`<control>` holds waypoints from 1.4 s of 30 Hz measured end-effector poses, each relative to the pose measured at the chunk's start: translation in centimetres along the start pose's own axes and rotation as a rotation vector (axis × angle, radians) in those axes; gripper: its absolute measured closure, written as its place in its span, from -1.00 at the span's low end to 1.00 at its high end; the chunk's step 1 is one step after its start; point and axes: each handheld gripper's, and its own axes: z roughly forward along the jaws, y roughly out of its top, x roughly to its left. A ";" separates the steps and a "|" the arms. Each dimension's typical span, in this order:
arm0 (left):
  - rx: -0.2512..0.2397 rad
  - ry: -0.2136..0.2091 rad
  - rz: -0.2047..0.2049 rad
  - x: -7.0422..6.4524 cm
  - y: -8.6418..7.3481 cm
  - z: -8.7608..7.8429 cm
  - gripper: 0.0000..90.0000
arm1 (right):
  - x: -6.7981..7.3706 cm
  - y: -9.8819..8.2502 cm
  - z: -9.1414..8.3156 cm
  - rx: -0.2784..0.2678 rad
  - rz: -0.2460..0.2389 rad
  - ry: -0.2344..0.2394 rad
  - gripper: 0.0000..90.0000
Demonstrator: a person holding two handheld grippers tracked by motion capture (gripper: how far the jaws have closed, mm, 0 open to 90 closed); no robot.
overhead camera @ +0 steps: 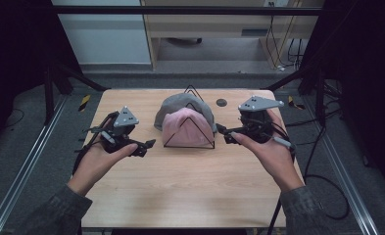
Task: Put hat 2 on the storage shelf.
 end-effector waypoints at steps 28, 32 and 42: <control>0.147 -0.034 -0.101 2.7 -9.6 6.4 -0.86 | -3.9 -15.7 5.0 0.257 0.237 -0.104 -0.81; 0.182 -0.026 -0.124 2.8 -10.8 7.9 -0.89 | -4.0 -16.8 5.8 0.283 0.253 -0.114 -0.81; 0.231 -0.025 -0.141 2.8 -13.4 10.7 -0.88 | -5.6 -19.9 7.0 0.298 0.340 -0.171 -0.76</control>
